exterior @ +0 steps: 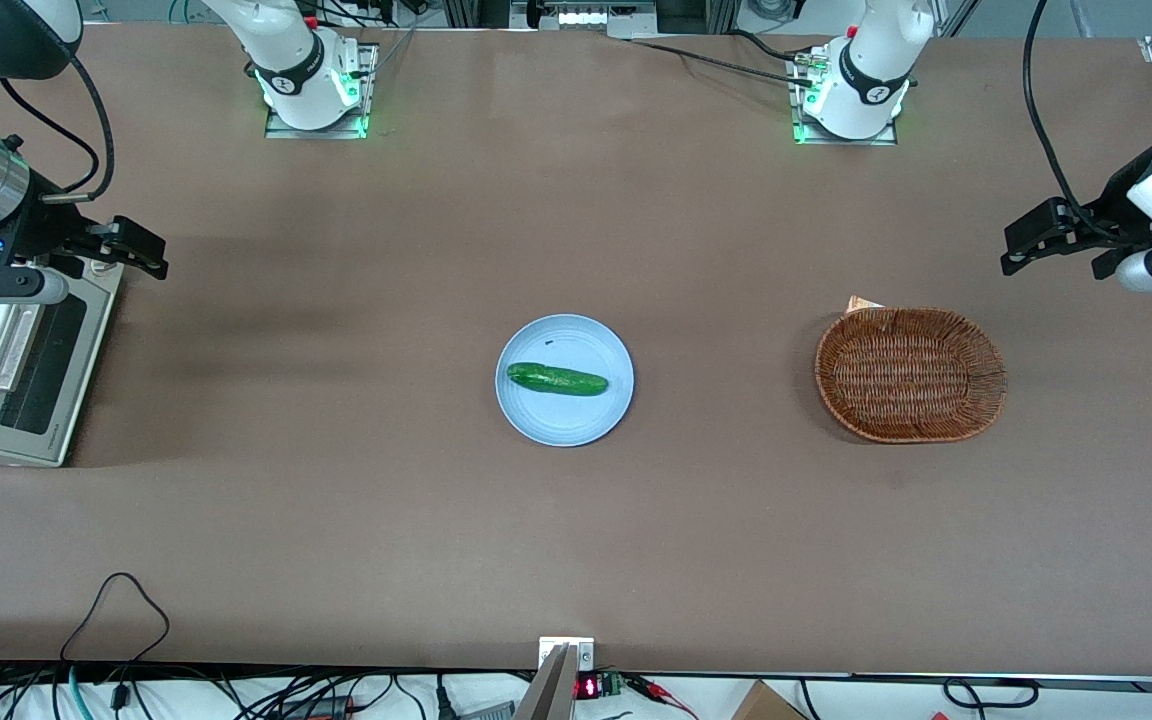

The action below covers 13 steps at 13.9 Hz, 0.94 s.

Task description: Open oven door with right arm only

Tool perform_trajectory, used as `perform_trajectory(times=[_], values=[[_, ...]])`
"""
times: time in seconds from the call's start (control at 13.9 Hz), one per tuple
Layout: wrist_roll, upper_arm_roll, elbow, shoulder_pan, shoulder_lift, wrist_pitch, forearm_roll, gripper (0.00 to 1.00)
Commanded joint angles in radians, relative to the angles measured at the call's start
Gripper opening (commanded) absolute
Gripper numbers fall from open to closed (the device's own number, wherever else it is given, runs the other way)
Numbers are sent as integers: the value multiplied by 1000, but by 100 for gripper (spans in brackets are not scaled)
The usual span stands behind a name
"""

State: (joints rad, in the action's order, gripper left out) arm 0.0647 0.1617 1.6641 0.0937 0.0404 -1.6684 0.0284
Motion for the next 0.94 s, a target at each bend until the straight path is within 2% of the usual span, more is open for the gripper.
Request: perform_trajectory(times=[0.0, 0.58, 0.65, 0.86], values=[[-13, 1, 2, -2, -8, 2, -12, 100], [27, 1, 2, -5, -4, 6, -5, 99], [41, 1, 2, -5, -4, 6, -7, 76], [38, -1, 0, -3, -4, 6, -15, 18]])
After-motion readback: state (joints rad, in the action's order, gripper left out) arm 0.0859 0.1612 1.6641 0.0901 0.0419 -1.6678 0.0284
